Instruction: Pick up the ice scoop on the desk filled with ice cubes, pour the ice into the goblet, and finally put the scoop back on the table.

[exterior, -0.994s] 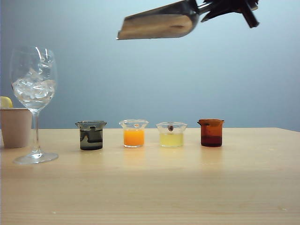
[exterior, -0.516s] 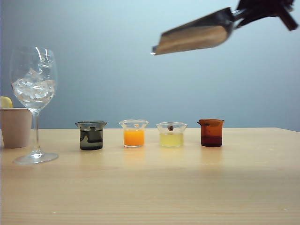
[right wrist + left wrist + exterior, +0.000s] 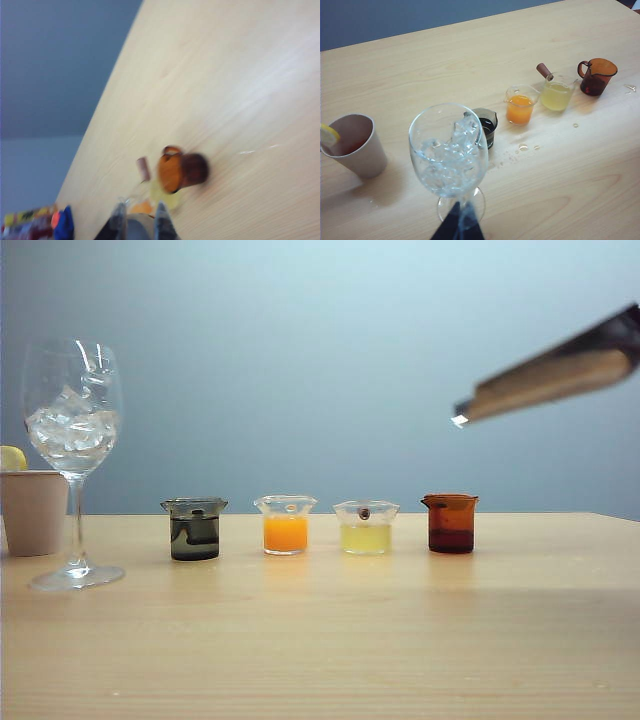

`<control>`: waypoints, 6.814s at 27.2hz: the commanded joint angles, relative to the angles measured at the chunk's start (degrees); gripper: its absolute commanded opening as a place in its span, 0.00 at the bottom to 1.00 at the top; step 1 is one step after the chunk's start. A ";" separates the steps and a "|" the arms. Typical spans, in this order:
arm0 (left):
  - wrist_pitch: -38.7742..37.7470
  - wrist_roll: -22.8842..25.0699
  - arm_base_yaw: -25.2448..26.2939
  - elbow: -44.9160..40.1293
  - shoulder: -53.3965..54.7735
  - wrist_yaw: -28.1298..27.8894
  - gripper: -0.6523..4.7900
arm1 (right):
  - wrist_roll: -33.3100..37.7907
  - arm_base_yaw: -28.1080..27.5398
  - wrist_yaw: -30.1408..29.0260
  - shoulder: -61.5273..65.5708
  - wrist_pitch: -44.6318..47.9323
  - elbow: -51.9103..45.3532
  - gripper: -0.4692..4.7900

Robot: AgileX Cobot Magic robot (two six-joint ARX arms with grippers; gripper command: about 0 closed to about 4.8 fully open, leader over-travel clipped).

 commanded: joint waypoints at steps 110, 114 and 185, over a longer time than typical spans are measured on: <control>19.63 -9.44 -0.02 -22.77 -20.33 -5.05 0.11 | -42.49 21.27 30.32 -46.38 13.18 -37.00 0.09; 24.22 -11.32 -0.02 -30.77 -26.21 -5.07 0.11 | -42.27 21.24 31.17 -46.25 12.33 -37.22 0.09; 40.37 -11.13 7.54 -50.10 -37.11 -15.02 0.11 | -48.39 18.53 33.03 -68.67 25.31 -58.40 0.09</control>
